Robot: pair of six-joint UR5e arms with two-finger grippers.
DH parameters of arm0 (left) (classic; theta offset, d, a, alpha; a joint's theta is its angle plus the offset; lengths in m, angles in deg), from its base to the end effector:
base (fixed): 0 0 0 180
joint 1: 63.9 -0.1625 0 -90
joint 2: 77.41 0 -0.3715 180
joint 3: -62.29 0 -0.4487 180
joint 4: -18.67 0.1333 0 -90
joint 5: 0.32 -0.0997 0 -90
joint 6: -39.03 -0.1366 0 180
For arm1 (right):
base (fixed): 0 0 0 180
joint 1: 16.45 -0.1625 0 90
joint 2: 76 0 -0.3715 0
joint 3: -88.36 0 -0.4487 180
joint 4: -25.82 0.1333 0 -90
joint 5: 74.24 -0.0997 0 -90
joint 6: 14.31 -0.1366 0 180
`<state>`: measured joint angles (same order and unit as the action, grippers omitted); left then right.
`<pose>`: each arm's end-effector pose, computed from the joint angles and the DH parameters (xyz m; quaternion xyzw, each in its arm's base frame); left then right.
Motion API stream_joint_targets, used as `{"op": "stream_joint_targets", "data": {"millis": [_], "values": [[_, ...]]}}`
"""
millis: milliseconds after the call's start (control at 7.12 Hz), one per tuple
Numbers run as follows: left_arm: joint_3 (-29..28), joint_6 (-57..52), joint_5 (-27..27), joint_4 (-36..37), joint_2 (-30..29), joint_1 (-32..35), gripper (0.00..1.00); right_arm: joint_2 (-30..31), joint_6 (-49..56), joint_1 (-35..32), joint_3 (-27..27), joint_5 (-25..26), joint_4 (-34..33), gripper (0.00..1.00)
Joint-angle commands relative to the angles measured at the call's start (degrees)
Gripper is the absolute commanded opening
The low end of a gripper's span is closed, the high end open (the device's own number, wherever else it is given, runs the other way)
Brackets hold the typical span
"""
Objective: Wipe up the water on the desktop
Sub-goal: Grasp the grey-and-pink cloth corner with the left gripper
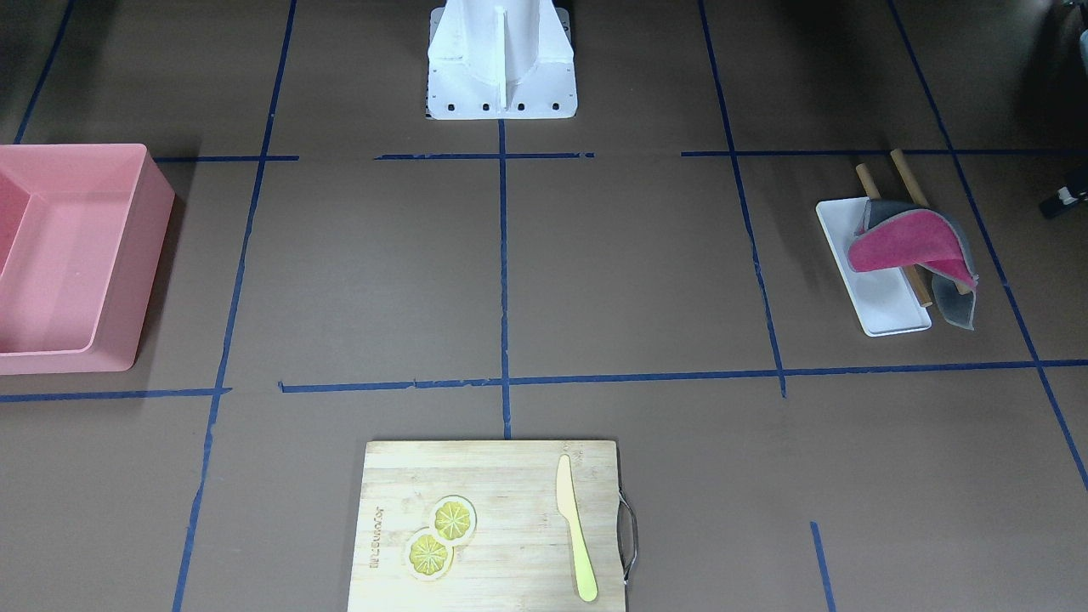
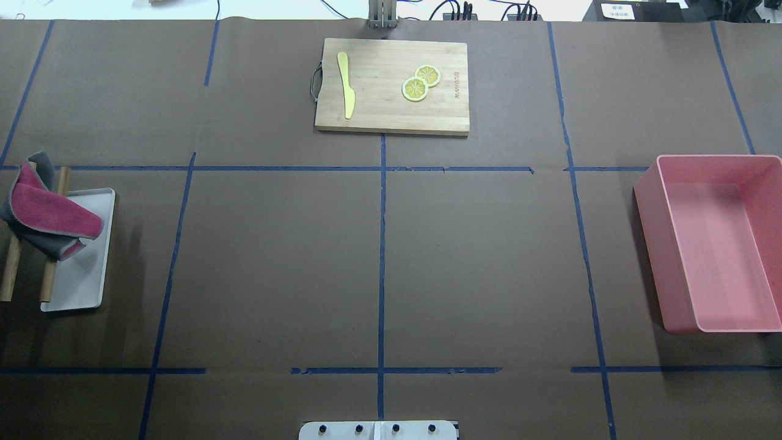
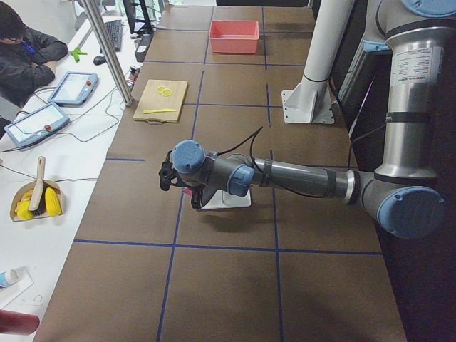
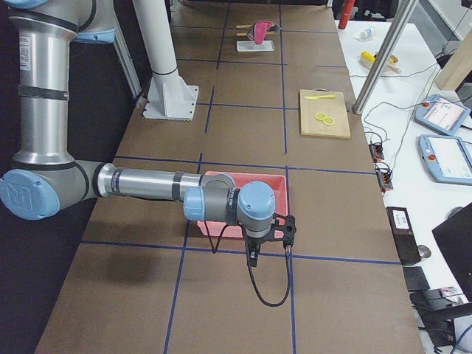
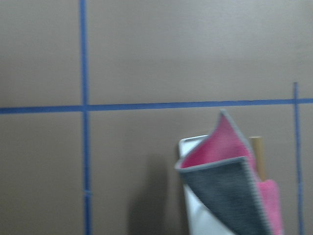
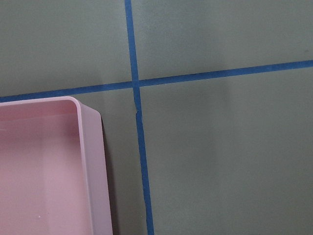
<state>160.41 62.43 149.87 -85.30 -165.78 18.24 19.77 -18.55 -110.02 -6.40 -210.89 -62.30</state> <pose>0.0609 -0.5492 0.5119 0.0150 0.5166 -0.0269 0.8557 0.0658 -0.5093 0.6323 0.0047 -0.3960 0.0595 0.9163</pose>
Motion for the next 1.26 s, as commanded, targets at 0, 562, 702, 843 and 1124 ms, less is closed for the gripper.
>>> {"op": "stream_joint_targets", "data": {"millis": [0, 562, 702, 843, 1124], "values": [[-1.2, 12.2, -0.4, -12.5, 1.1, -5.0, 1.0, 0.0, -0.1, 0.1, -1.7, -0.4, 0.1, 1.0], [-7.1, 19.0, -1.7, -24.6, 0.9, -8.2, 0.99, -0.1, -0.1, 1.6, -3.8, 0.2, -0.2, 1.0], [-7.0, 19.7, -1.6, -24.8, 0.8, -8.5, 0.99, 0.0, -0.1, 1.7, -4.4, 0.0, -0.2, 1.0], [-7.0, 19.8, -1.7, -24.8, 0.6, -9.5, 0.97, 0.3, -0.1, 1.7, -4.5, -0.5, -0.2, 1.0], [-7.1, 19.8, -1.6, -24.8, 0.5, -10.0, 0.72, 0.2, -0.2, 1.7, -4.5, -0.5, -0.2, 1.0]]}}
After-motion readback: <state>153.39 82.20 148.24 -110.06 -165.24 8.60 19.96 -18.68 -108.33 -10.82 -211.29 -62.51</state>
